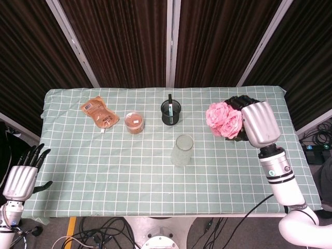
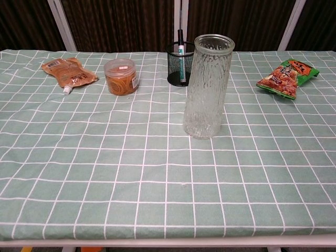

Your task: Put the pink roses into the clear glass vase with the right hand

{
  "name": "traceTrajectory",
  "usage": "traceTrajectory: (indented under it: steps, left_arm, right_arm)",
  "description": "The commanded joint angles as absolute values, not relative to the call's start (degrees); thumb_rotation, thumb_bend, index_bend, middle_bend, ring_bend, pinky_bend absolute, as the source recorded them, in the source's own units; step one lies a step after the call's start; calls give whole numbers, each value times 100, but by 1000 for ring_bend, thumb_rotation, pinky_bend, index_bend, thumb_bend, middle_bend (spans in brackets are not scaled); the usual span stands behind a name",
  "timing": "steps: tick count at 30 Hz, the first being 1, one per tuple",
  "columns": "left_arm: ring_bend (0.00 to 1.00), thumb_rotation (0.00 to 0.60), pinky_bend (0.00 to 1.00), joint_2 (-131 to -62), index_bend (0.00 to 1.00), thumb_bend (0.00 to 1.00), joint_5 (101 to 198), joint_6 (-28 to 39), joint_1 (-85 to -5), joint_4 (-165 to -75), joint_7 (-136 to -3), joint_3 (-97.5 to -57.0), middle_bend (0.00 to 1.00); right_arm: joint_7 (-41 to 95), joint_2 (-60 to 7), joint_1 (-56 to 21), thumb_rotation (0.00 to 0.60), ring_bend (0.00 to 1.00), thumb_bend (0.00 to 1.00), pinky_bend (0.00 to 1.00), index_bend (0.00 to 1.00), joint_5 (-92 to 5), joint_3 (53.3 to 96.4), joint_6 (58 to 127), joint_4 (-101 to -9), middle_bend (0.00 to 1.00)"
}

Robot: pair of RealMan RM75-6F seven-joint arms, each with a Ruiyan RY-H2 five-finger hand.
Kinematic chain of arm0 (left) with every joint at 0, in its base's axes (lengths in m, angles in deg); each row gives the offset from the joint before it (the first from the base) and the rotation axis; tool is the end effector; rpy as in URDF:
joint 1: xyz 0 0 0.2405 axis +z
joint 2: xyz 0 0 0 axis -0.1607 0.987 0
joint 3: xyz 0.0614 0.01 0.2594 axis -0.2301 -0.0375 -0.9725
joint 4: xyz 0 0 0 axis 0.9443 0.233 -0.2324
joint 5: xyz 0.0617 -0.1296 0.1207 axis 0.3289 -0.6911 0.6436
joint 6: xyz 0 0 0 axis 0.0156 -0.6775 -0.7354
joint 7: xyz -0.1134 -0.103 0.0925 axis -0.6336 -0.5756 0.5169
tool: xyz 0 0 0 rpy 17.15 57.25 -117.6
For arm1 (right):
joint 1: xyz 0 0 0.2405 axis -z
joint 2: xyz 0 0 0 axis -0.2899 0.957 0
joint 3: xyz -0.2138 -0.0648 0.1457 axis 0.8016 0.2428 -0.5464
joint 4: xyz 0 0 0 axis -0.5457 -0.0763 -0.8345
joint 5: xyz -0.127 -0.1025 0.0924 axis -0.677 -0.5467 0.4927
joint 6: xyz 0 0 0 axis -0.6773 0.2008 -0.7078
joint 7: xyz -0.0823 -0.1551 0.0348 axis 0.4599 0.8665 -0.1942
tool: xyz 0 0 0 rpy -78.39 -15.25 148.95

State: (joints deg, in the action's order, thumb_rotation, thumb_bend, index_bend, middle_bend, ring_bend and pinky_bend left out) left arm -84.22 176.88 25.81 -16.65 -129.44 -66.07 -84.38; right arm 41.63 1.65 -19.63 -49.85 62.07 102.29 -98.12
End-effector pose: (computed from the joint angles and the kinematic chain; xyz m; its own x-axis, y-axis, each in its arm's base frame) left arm -0.3227 0.2255 0.1518 0.5201 0.0141 0.8540 0.8515 -0.0863 -0.5172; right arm -0.0692 -0.3513 0.2331 0.1966 0.1957 0.9608 -0.8678 -0.4213 0.2634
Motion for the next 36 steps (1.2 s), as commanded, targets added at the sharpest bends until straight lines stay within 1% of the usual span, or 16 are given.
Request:
traceTrajectory:
  steps: [1, 4, 8, 11, 17, 20, 23, 29, 36]
  left_arm:
    - [0, 600, 120, -8412, 108, 0, 17682, 2586, -1663, -12954, -6602, -8435, 0]
    - [0, 600, 121, -8404, 108, 0, 17657, 2590, -1652, -12950, -6619, -8431, 0]
    - [0, 600, 120, -8396, 108, 0, 17651, 2606, -1635, -12927, -6661, -8436, 0]
    - [0, 600, 120, -8389, 108, 0, 17649, 2607, -1631, -12912, -6679, -8438, 0]
    - [0, 600, 121, -8424, 108, 0, 17632, 2625, -1620, -12835, -6761, -8427, 0]
    - [0, 600, 121, -8438, 108, 0, 17615, 2595, -1616, -12756, -6803, -8439, 0]
    - [0, 600, 120, -8419, 108, 0, 17607, 2609, -1607, -12714, -6849, -8432, 0]
    - [0, 600, 121, -8398, 108, 0, 17609, 2693, -1567, -12621, -6900, -8420, 0]
    - [0, 600, 120, -8424, 108, 0, 17626, 2698, -1575, -12518, -6981, -8412, 0]
  right_arm:
    - [3573, -236, -2033, 600, 404, 280, 600, 498, -5457, 5889, 10712, -9934, 449]
    - [3291, -771, -2153, 600, 400, 274, 600, 498, -5813, 5835, 11055, -9822, 446]
    - [2621, -1626, -2276, 600, 400, 271, 600, 499, -6334, 5933, 11482, -9458, 446]
    - [1985, -2011, -2355, 600, 401, 269, 600, 498, -6370, 5967, 11497, -9212, 447]
    - [905, -2378, -2456, 600, 403, 241, 593, 498, -6031, 5914, 11215, -8917, 447]
    - [423, -2505, -2509, 600, 403, 228, 562, 501, -5597, 5824, 10906, -8910, 446]
    - [44, -2612, -2592, 600, 403, 230, 558, 507, -5431, 5771, 10633, -8658, 446]
    - [-533, -2889, -2741, 600, 402, 220, 558, 512, -5481, 5771, 10327, -8103, 446]
    - [-679, -3114, -2843, 600, 402, 215, 557, 514, -5668, 5835, 10235, -7732, 446]
